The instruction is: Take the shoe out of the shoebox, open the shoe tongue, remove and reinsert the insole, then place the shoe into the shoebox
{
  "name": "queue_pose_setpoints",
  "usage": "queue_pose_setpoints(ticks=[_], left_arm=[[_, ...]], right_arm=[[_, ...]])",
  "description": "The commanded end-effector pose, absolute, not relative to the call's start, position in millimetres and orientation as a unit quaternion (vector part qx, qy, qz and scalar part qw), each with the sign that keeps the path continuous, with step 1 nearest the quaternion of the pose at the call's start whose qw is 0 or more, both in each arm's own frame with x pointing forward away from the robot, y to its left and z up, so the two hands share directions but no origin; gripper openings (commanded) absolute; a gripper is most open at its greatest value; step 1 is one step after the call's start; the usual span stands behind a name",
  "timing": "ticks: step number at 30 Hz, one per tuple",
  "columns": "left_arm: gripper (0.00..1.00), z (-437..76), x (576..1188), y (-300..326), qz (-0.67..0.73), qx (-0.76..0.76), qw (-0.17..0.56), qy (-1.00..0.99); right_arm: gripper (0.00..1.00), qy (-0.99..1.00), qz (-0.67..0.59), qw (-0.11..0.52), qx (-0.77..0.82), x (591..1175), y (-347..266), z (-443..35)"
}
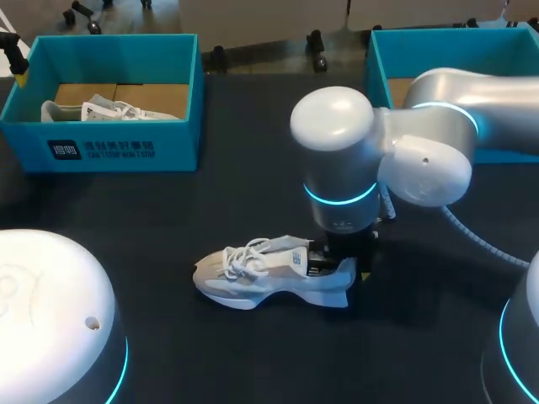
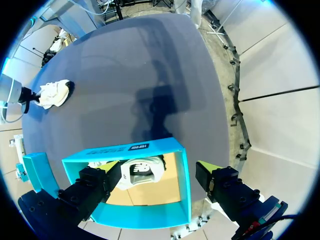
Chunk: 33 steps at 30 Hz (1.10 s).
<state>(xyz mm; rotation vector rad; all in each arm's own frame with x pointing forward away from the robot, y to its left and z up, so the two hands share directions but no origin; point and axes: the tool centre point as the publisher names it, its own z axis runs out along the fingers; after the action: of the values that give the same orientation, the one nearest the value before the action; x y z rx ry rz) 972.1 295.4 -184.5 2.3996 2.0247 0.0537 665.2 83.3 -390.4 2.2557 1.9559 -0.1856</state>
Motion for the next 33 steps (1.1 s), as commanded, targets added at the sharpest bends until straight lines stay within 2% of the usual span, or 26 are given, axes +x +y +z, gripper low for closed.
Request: queue_pose_setpoints(ticks=[1,8,11,13,14,16,19,33], left_arm=[[1.00,-184.5,970.7,295.4,0.019,0.764,0.001,0.645],[1.00,-184.5,970.7,295.4,0.019,0.764,0.001,0.645],[1.00,-184.5,970.7,295.4,0.019,0.764,0.001,0.645],[1.00,-184.5,970.7,295.4,0.019,0.764,0.001,0.645],[1.00,-184.5,970.7,295.4,0.019,0.764,0.001,0.645],[1.00,-184.5,970.7,295.4,0.019,0.764,0.001,0.645],[1.00,-184.5,970.7,295.4,0.019,0.764,0.001,0.645],[1.00,-184.5,970.7,295.4,0.019,0.764,0.001,0.645]], right_arm=[[0.11,0.652,-0.060,0.069,0.753,665.3,81.6,-393.5],[0.22,0.652,-0.061,0.070,0.753,665.1,80.3,-388.5],[0.33,0.651,-0.060,0.072,0.753,665.2,80.8,-382.9],[0.45,0.652,-0.059,0.075,0.752,665.0,80.9,-379.0],[0.64,0.652,-0.059,0.076,0.753,664.7,80.9,-376.9],[0.71,0.653,-0.056,0.079,0.751,664.0,81.6,-372.1],[1.00,0.654,-0.054,0.079,0.751,663.8,81.1,-363.4],[1.00,0.679,0.013,0.035,0.733,659.3,74.1,-309.1]])
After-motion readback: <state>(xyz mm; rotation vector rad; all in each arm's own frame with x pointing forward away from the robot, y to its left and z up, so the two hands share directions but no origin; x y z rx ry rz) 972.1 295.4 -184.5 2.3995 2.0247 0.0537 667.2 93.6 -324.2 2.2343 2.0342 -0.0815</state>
